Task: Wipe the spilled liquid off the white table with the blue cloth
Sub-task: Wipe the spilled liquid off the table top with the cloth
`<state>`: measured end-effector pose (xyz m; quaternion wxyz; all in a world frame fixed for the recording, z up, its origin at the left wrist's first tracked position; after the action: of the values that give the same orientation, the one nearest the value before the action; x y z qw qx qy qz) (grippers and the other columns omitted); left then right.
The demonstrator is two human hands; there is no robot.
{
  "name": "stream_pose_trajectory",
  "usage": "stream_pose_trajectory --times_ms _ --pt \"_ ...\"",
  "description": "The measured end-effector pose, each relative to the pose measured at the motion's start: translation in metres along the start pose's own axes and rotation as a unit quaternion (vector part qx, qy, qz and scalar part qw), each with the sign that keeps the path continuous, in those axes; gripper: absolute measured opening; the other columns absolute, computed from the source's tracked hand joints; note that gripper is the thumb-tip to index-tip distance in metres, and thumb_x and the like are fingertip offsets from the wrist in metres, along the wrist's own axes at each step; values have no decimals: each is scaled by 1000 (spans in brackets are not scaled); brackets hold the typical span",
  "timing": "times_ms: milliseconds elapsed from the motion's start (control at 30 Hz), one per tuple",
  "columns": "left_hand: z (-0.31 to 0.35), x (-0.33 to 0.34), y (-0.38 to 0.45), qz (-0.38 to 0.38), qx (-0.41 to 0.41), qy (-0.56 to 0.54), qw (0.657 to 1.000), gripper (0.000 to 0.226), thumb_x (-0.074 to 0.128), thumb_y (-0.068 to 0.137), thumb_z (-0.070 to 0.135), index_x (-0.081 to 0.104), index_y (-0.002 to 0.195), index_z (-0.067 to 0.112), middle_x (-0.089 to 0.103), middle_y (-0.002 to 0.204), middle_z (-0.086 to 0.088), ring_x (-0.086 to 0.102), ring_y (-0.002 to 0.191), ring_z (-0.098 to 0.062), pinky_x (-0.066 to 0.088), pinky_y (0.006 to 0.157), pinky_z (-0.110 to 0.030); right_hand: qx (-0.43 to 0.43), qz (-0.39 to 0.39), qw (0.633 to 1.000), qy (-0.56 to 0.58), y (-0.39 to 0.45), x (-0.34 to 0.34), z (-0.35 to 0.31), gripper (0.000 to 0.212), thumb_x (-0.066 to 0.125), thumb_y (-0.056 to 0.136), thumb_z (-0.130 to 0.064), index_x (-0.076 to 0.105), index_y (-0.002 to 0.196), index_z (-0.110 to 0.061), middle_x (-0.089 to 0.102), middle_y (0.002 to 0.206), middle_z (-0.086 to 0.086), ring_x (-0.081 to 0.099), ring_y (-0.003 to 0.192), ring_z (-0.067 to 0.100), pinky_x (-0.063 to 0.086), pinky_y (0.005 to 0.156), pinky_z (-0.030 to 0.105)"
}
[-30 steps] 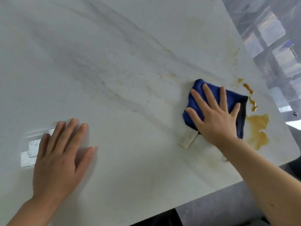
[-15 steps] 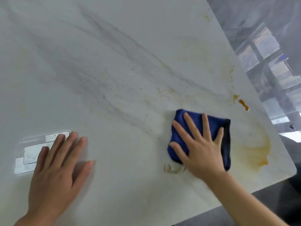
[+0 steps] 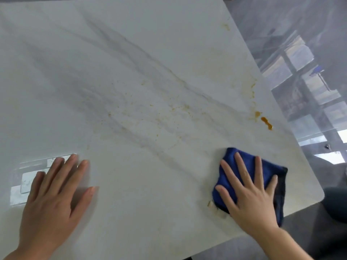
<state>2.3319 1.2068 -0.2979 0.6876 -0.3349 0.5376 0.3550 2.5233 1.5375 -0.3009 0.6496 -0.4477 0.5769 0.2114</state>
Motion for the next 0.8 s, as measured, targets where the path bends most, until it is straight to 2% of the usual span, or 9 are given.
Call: stream_pose_trajectory --times_ms 100,200,300,400,467,533,567,667,800 --pt "1 -1 0 -2 1 1 1000 70 17 91 61 47 132 13 43 142 -10 29 134 -28 25 104 -53 16 37 999 1 39 -17 28 53 -2 80 -74 -22 127 -62 -26 142 -26 -27 139 19 -4 108 65" --pt "2 -2 0 -1 -2 -10 1000 72 15 90 62 47 133 13 42 143 -8 28 135 -26 24 105 -52 104 23 994 28 47 -25 73 62 6 81 -73 -9 138 -55 -23 143 -25 -24 141 18 -4 109 66" --pt "2 -1 0 4 -5 -11 1000 72 16 90 62 50 130 12 43 141 -8 31 133 -29 25 104 -54 146 13 988 52 21 -20 78 67 9 82 -75 2 144 -48 -24 143 -25 -23 141 20 -3 109 67" --pt "0 1 0 -8 -13 -7 1000 75 15 90 63 51 130 11 45 141 -12 33 132 -32 25 103 -56 67 2 997 34 -11 -7 31 68 6 80 -74 3 142 -48 -17 148 -22 -19 142 25 1 106 69" --pt "1 0 1 -9 -14 -6 1000 75 15 90 62 51 130 11 45 141 -13 32 132 -31 25 103 -56 -13 -7 1000 13 -17 -4 -8 65 7 85 -70 17 143 -42 6 154 -10 -2 143 35 12 100 73" --pt "3 -2 1 -5 -10 -4 1000 73 16 90 62 50 131 11 45 140 -12 30 133 -29 27 103 -56 -54 -3 998 -14 -8 -7 -35 64 10 89 -66 32 141 -36 22 151 -3 13 140 41 20 95 75" --pt "5 -3 2 -6 -7 -4 1000 74 16 90 62 49 131 11 45 140 -12 30 133 -28 27 103 -56 -60 0 998 -26 -1 -10 -43 64 9 89 -65 31 141 -36 22 151 -4 14 140 42 21 95 75" --pt "6 -6 1 -11 -7 -4 1000 77 13 90 63 48 132 8 44 141 -11 28 134 -26 24 104 -54 -69 14 997 -38 13 -13 -49 63 0 86 -68 11 142 -41 9 152 -9 4 141 39 15 101 74" --pt "6 -6 0 -15 -7 1 1000 78 12 90 63 48 132 8 43 141 -11 27 133 -24 24 105 -54 -71 9 997 -38 14 -12 -47 63 6 88 -66 20 143 -38 15 151 -6 12 140 41 19 98 75"
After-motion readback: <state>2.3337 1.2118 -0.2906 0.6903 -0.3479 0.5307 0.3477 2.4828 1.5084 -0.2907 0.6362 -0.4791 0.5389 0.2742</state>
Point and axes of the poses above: each hand's wrist, its own y-axis towards the middle knuckle, its own x-axis out of the palm, z = x × y, the point moved 5 cm from there along y, towards the middle knuckle
